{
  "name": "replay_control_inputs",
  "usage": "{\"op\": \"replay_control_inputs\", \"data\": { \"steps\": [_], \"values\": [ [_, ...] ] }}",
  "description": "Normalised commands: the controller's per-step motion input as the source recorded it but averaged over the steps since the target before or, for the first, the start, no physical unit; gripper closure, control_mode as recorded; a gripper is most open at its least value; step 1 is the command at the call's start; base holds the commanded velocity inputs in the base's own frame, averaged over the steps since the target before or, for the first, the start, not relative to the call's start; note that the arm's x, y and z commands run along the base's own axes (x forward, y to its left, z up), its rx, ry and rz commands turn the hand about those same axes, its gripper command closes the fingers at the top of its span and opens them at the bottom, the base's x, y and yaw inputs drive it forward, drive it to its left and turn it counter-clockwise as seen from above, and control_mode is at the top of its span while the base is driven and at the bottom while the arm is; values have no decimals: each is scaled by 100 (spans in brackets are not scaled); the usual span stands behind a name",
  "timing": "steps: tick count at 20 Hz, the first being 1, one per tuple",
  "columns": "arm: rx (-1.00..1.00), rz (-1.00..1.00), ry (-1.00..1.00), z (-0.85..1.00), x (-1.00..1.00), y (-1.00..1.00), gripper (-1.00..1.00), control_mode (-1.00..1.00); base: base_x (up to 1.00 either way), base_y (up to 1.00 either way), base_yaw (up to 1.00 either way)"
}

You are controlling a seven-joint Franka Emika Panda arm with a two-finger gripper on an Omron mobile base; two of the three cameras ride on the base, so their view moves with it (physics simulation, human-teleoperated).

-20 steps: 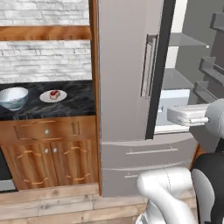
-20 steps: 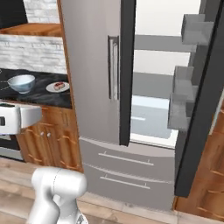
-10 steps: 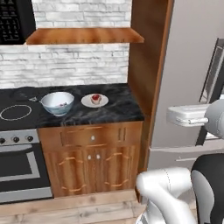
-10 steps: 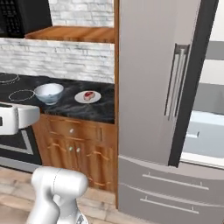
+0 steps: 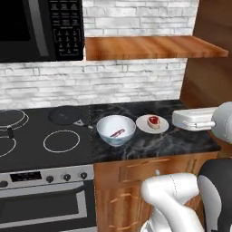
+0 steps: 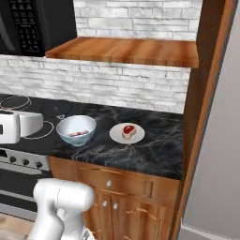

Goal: Place one of the steaks on the plate and the other in the bowl. Then place the bowl in the fridge.

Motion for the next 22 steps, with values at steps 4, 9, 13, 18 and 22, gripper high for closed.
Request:
{"op": "replay_control_inputs", "data": {
  "steps": [4, 9, 13, 18, 22],
  "values": [
    [0, 0, 0, 0, 0, 0, -100, 100, 89, 49, 4],
    [0, 0, 0, 0, 0, 0, -100, 100, 61, -20, 16],
    [0, 0, 0, 0, 0, 0, -100, 100, 0, 16, -32],
    [0, 0, 0, 0, 0, 0, -100, 100, 1, 10, -40],
    [0, 0, 0, 0, 0, 0, -100, 100, 1, 40, 0]
  ]
}}
